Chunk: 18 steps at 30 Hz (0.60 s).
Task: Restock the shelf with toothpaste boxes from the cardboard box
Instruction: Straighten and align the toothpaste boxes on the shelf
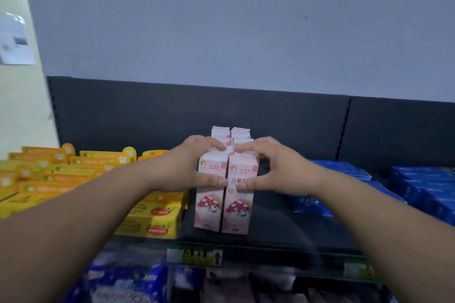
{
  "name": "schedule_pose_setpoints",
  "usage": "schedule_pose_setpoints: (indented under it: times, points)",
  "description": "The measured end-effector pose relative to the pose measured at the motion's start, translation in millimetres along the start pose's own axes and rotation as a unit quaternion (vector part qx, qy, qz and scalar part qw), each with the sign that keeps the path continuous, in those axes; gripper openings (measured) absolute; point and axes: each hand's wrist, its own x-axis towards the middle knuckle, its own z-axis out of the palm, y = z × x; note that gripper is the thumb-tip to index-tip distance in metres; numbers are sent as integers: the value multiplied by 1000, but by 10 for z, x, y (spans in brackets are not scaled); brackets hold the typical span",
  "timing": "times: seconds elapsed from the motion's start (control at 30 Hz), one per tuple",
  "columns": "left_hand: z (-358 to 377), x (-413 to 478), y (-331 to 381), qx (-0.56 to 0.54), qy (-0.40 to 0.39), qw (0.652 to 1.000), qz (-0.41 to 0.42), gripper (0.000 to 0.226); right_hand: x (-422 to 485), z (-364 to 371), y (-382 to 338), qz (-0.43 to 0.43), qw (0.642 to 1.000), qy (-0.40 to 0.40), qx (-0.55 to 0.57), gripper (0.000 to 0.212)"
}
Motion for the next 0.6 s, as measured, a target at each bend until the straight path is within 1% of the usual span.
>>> schedule_pose_setpoints:
  times: [0.17,0.4,0.53,0.6]
  points:
    - [2,46,55,-41,-10,998,-44,63,74,70,108,2,997,-36,70,81]
    - [-59,-35,72,-111,-26,990,-78,75,108,77,137,4,982,-87,165,88]
    - [-118,-63,65,-140,-48,985,-86,68,116,67,141,8,975,-102,197,89]
    - [-128,-77,66,-156,-56,982,-86,65,119,80,144,11,973,-105,205,93]
